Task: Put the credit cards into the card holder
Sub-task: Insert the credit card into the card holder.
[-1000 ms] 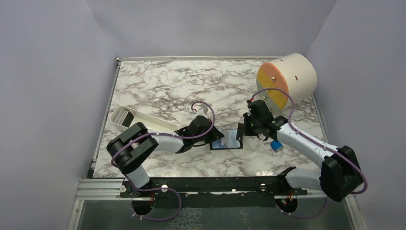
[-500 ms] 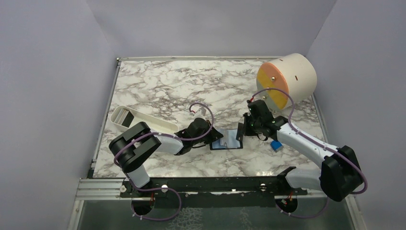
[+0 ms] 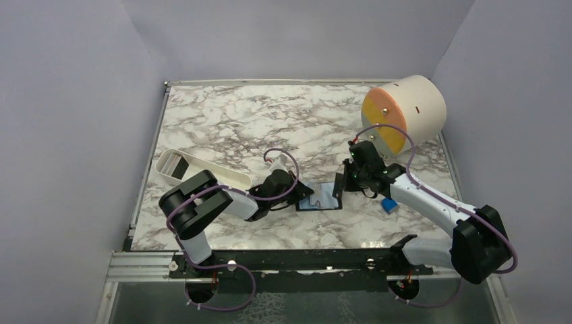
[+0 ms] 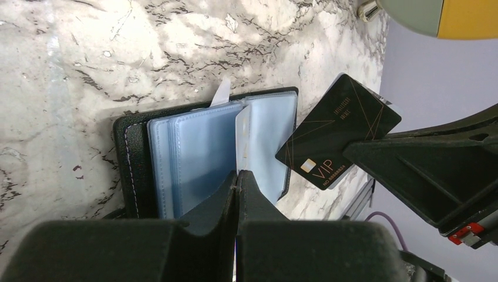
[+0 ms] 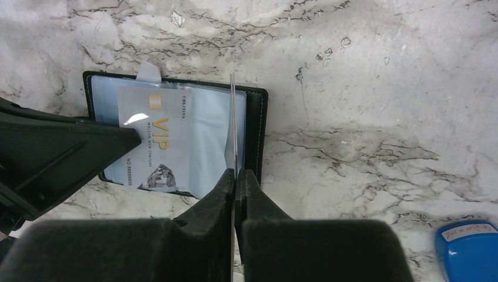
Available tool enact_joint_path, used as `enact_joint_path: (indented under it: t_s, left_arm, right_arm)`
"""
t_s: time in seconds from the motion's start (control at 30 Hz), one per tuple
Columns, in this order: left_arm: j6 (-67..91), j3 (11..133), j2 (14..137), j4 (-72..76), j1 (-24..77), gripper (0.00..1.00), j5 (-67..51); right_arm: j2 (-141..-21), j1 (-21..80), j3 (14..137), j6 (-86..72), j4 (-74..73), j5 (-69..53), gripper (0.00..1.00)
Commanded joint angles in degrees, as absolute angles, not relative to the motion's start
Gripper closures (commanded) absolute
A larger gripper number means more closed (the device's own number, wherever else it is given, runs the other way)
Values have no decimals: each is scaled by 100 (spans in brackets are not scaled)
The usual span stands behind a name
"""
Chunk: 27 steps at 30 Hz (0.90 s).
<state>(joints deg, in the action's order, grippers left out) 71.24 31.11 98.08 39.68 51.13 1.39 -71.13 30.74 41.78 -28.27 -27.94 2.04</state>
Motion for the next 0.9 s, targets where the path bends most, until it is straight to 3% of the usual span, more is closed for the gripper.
enact_joint_path:
  t_s: [0.0,0.87]
  left_arm:
    - [7253,3022,9941,4154,5159,100,403]
    - [7547,3076,10223,4383,5406,100,270]
  right_arm:
    - [-7085,3076,4041,-2855,-2771,412,99]
    - [-7066,3077,4187,-2848,-2891,435,99]
